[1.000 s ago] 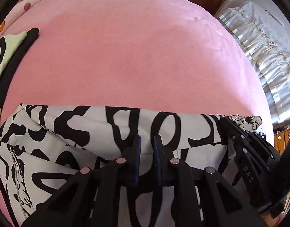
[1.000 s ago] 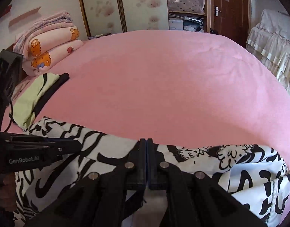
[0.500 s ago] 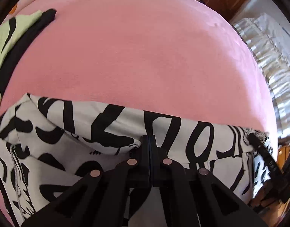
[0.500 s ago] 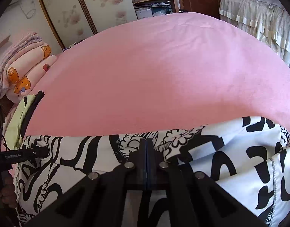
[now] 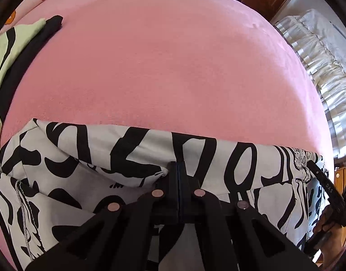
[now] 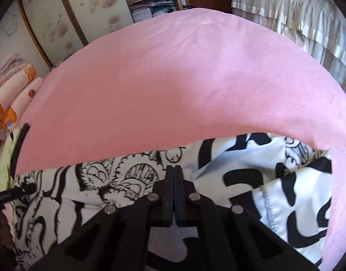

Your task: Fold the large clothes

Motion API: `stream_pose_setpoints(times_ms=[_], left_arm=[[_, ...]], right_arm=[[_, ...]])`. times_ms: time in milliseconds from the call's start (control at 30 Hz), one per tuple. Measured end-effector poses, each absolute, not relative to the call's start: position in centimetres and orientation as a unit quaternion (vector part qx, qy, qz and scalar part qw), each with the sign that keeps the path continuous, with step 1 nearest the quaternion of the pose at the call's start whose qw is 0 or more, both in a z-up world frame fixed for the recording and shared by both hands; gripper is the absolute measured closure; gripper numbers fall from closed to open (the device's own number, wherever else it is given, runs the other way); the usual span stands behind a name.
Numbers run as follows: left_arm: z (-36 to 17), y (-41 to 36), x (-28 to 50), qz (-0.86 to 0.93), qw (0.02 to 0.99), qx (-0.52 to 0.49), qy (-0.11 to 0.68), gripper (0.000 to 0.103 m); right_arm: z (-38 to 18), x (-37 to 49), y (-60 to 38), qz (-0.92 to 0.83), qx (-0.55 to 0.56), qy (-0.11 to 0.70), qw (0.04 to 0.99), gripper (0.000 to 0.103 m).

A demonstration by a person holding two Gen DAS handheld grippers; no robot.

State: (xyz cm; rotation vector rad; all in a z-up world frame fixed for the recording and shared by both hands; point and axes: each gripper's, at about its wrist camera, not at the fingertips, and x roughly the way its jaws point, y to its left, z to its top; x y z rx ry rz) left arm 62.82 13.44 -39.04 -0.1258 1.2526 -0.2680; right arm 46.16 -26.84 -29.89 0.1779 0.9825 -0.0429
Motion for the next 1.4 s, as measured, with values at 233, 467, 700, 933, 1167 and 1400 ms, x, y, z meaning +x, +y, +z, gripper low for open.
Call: stream_pose_setpoints(times_ms=[233, 467, 700, 933, 1167, 1400], left_arm=[[-38.7, 14.9, 63.1, -0.114, 0.803, -0.065, 0.582, 0.102], [-38.9, 20.0, 63.9, -0.034, 0.817, -0.057, 0.573, 0.102], [-39.3, 21.3, 64.7, -0.042, 0.816, -0.033, 0.575, 0.102], [-36.7, 21.2, 65.8, 0.030, 0.828, -0.005, 0.559, 0.100], [-34.4, 15.9, 63.1, -0.088, 0.820, -0.057, 0.562, 0.099], [-36.6, 10.6, 61.2, -0.112, 0.801, -0.044, 0.587, 0.099]], right_arm=[[-30.1, 46.7, -27.1, -0.026, 0.031, 0.477, 0.878, 0.103], [-30.2, 47.0, -29.6, -0.067, 0.030, 0.475, 0.877, 0.103], [-30.2, 46.5, -34.9, -0.121, 0.074, 0.477, 0.867, 0.103], [-27.4, 46.3, -33.0, -0.118, 0.058, 0.466, 0.875, 0.103], [-25.4, 45.7, -26.2, -0.014, 0.111, 0.438, 0.892, 0.103], [-28.0, 45.2, -18.6, 0.060, 0.077, 0.467, 0.879, 0.103]])
